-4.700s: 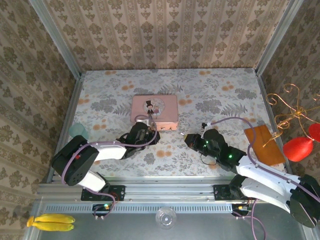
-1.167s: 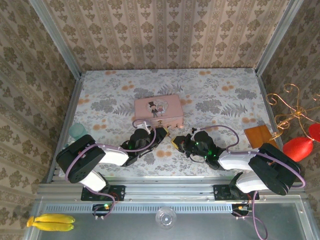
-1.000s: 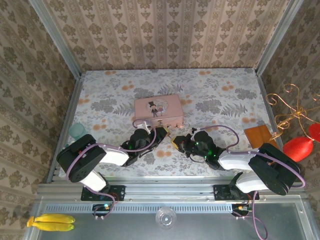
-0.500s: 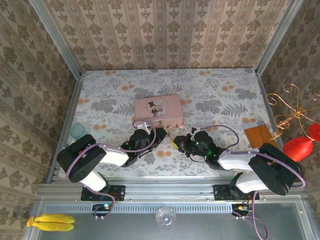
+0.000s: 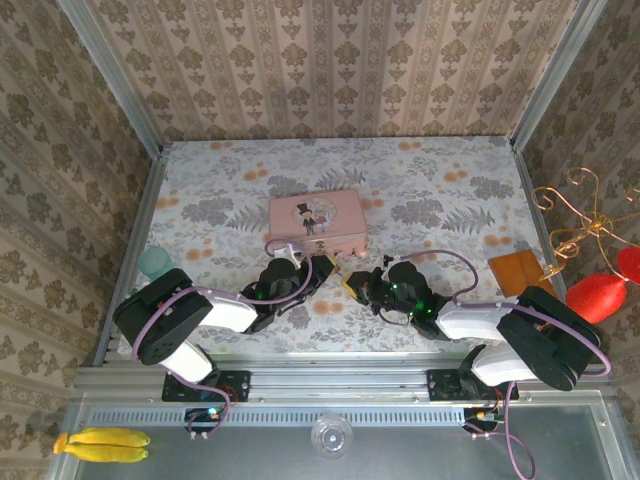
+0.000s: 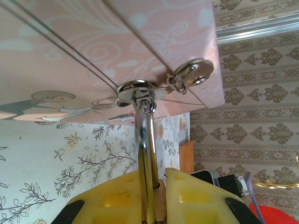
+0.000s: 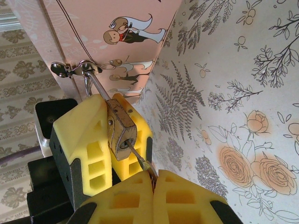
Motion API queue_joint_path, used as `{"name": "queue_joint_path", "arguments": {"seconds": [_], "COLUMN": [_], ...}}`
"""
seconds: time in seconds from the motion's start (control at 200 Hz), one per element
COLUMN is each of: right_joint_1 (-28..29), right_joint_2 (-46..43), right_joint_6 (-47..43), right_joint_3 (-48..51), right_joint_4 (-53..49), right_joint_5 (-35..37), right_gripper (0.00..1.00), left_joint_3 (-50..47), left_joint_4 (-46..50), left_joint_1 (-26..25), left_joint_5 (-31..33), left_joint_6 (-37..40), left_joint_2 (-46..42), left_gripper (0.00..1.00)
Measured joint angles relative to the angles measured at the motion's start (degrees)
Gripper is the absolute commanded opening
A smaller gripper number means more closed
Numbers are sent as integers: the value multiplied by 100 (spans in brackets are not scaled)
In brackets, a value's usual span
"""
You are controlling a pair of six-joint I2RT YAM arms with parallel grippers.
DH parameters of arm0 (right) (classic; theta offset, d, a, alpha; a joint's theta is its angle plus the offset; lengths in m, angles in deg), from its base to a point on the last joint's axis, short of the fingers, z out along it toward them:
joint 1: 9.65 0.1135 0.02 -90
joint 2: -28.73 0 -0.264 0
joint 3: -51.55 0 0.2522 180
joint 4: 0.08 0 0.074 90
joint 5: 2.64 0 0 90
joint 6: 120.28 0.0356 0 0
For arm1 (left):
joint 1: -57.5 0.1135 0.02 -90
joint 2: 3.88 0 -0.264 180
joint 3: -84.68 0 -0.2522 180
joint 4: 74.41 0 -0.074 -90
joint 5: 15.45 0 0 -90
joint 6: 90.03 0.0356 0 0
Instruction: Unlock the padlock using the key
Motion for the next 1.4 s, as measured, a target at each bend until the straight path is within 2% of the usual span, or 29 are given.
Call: {"name": "queue_joint_path", "arguments": {"seconds": [1.4], "right_joint_1": [-85], "right_joint_2": [61], "right_joint_6": [66], "right_joint_3": [0], "right_joint_4": [133], "right_joint_5": [-120], "right_gripper": [0], "left_joint_3": [42], "left_joint_4": [-33], "left_joint_1": [-33], "left_joint_5": [-46], "left_joint_6": [4], "left_joint_2": [37], "left_gripper": [0]}}
